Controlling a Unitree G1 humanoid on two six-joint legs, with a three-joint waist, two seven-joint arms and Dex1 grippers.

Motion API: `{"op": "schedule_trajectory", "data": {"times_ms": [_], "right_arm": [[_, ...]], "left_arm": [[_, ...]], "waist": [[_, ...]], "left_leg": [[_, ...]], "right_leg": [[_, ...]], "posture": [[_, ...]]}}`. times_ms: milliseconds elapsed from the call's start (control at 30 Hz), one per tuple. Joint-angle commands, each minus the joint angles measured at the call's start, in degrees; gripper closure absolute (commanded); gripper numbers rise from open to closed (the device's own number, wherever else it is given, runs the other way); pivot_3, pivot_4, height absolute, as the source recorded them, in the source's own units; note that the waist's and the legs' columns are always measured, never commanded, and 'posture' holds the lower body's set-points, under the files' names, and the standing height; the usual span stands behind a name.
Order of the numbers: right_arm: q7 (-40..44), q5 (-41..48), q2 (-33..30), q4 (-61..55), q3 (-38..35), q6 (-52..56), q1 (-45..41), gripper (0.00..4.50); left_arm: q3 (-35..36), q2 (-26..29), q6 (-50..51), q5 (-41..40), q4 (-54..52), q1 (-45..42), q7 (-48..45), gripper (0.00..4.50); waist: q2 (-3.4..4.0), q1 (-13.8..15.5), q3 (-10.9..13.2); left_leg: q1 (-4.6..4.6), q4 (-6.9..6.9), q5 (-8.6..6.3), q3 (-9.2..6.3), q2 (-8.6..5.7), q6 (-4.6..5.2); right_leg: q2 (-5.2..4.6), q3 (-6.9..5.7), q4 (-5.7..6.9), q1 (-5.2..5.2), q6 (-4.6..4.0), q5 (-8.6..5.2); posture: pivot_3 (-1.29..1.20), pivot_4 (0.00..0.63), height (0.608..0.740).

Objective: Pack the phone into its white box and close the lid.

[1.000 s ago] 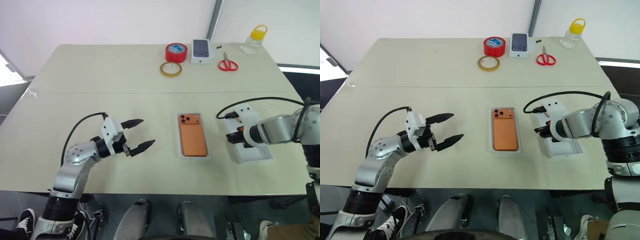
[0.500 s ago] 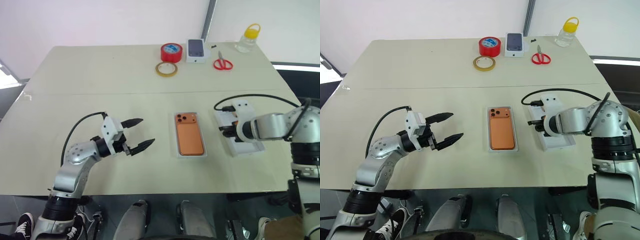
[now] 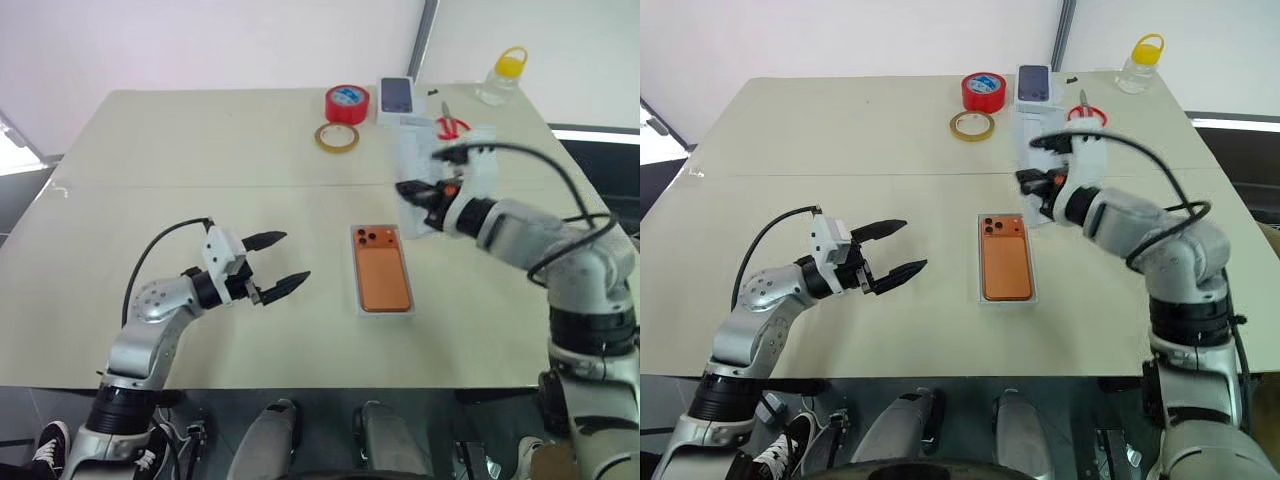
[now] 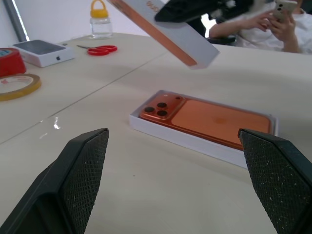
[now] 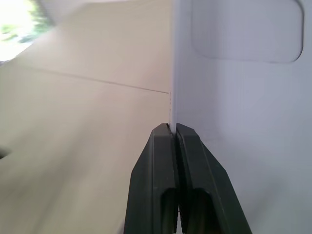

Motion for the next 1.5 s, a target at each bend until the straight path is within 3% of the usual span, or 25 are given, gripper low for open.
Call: {"op": "schedule_trajectory", "data": {"times_ms": [33,167,267,367,567,700,800,1033,1233,1467,1500], "right_arm": [[-3.0,12.5,10.3,-1.3,-5.3,-1.7,1.3,4.43],[-9.4,25.8,17.2,0.0,-7.9,-0.5,2.1,4.43],[-17.0,41.3,19.4,2.7,-7.5,-1.4,3.0,4.43],[-23.1,50.8,19.5,3.6,-4.9,-2.4,5.9,4.43],[-25.1,57.4,17.8,2.3,1.7,-0.5,11.1,4.43],[-24.2,51.8,13.7,4.4,5.3,1.4,10.6,4.43],[-23.7,51.5,13.8,6.5,4.8,-0.5,9.6,4.50],[-21.0,45.9,12.9,8.7,4.4,-0.8,9.3,4.50],[-20.5,44.9,12.5,9.2,3.3,-0.7,9.6,4.50],[-18.8,43.2,8.7,8.3,0.1,-0.6,10.1,1.01],[-16.4,39.9,6.4,7.4,-0.4,-0.4,9.8,1.01]], "left_arm": [[1.8,0.0,0.1,-1.2,-1.4,-1.1,1.0,0.00],[3.1,-0.5,3.2,-4.1,-2.3,-2.2,2.2,0.00],[3.8,-0.3,4.2,-4.9,-2.5,-3.0,2.8,0.00],[5.2,-0.5,6.4,-7.0,-3.1,-3.6,3.9,0.00],[5.0,0.2,8.8,-8.2,-5.4,-2.0,4.4,0.00],[3.5,-0.3,10.8,-8.7,-7.2,-0.6,4.9,0.00],[2.2,-0.5,11.5,-8.1,-6.8,0.8,4.4,0.88],[-3.1,-4.9,8.2,-3.0,-3.9,1.1,6.6,4.44],[-6.9,-9.7,6.1,1.2,0.7,-1.2,8.3,4.48],[-8.4,-13.2,4.3,3.4,5.9,-4.8,8.4,4.50],[-9.0,-14.1,4.2,3.6,7.0,-5.7,8.4,4.50]], "waist": [[-0.01,-0.3,0.0],[0.03,0.0,0.0],[0.03,0.2,0.0],[0.03,0.1,0.0],[0.04,-0.4,0.0],[0.05,-0.1,0.0],[0.05,-0.1,0.0],[0.05,0.1,0.0],[0.04,0.1,0.0],[0.04,0.2,0.0],[0.04,0.4,0.0]], "left_leg": [[0.02,0.00,0.01,0.00,0.00,-0.02],[0.04,-0.02,0.03,-0.02,0.02,-0.05],[0.03,-0.02,0.03,-0.03,-0.02,-0.05],[0.03,-0.06,0.03,-0.03,-0.02,-0.05],[0.03,-0.07,0.03,-0.02,-0.01,-0.04],[0.05,-0.06,0.03,-0.02,0.00,-0.04],[0.04,-0.06,0.03,-0.02,-0.01,-0.04],[0.04,-0.07,0.03,-0.01,-0.02,-0.04],[0.04,-0.06,0.03,-0.01,-0.02,-0.04],[0.03,-0.04,0.03,-0.01,-0.03,-0.04],[0.02,-0.02,0.03,-0.01,-0.04,-0.04]], "right_leg": [[0.00,0.03,0.05,-0.01,-0.01,0.01],[0.02,0.05,0.08,-0.03,-0.05,0.03],[-0.01,0.03,0.00,0.01,-0.05,0.02],[-0.03,0.05,-0.01,-0.01,-0.05,0.02],[-0.01,0.08,0.03,-0.04,-0.05,0.02],[0.01,0.06,0.04,-0.02,-0.06,0.02],[0.00,0.07,0.01,-0.02,-0.06,0.02],[-0.01,0.07,-0.01,0.00,-0.06,0.02],[0.00,0.05,-0.01,0.00,-0.05,0.02],[-0.01,0.05,0.00,0.01,-0.05,0.02],[-0.01,0.04,-0.01,0.03,-0.05,0.02]], "posture": [[0.00,0.150,0.740],[0.00,0.150,0.740],[0.00,0.150,0.740],[0.00,0.150,0.740],[0.00,0.150,0.740],[0.00,0.150,0.740],[0.00,0.150,0.740],[0.00,0.150,0.740],[0.00,0.150,0.740],[0.00,0.150,0.740],[0.00,0.150,0.740]]}}
